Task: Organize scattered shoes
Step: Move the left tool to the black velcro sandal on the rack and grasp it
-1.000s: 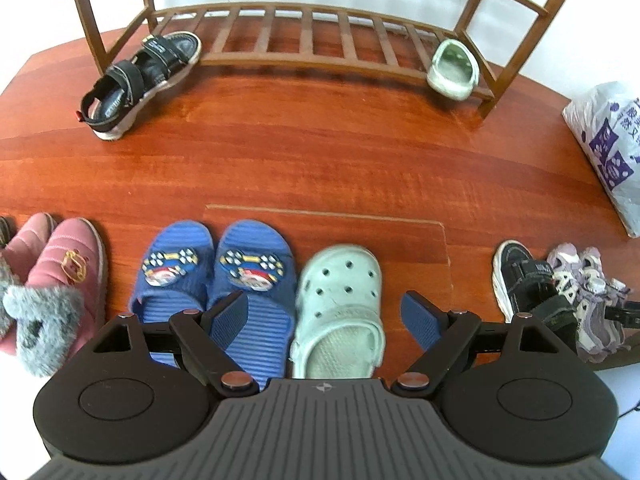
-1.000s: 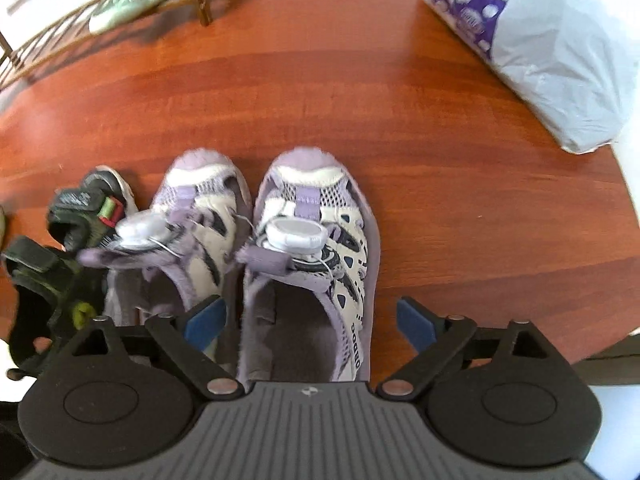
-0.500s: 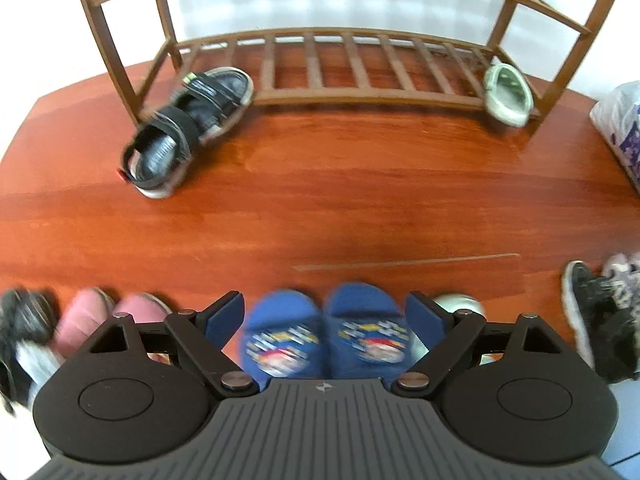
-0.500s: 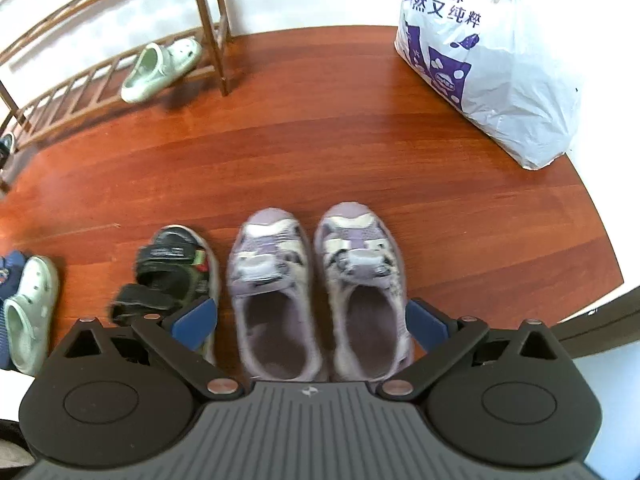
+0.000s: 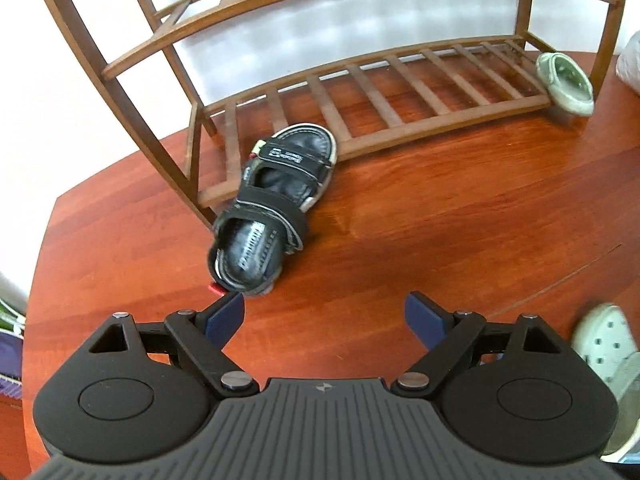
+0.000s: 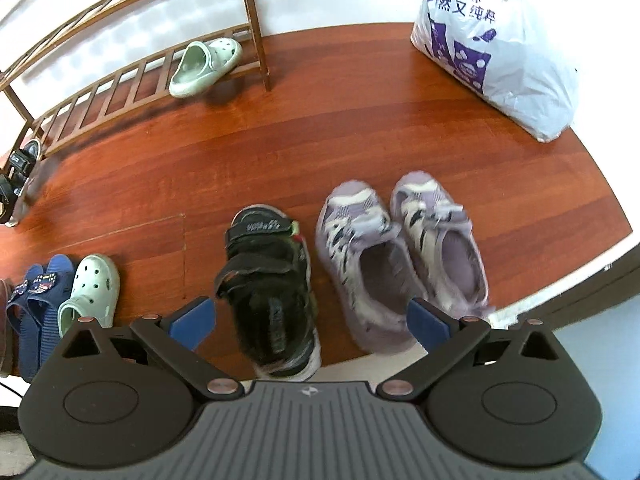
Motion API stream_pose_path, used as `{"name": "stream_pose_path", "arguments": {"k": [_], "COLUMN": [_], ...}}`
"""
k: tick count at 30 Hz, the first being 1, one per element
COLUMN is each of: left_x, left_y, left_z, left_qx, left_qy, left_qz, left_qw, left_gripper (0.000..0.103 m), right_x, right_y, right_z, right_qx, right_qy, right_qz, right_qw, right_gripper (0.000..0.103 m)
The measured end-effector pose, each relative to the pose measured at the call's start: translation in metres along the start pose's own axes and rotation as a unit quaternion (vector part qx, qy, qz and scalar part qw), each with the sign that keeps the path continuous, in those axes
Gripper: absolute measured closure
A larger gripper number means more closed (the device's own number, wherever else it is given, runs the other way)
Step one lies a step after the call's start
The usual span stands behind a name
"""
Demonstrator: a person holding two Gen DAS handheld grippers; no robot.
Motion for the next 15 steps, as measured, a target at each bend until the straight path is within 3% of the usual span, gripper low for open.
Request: {"name": "stream_pose_path", "arguments": {"k": [15], "left_x": [-0.027], "left_y": [-0.078], "left_z": [0.038], "left_qx": [0.017], "left_qy": [-0.040], "left_qz": [-0.031], "left_qw": [0.9986], "left_gripper": [0.014], "right_x": [0.030], "right_y": [0.009], "right_z": [0.043], "right_qx": [0.024], "right_qy": [-0.043], "right_qz": [-0.003], "right_qw": [0.999], "right_gripper": [0.001]}}
Point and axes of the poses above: each gripper's, at about its wrist camera, not at the fingertips, and y roughly against the way its jaws point, z to its left, x to its underside, the point moved 5 cm from there along -y, roughly the way its jaws point, and after that the axes turned 9 degrees about -x, right-handed, at the moved point
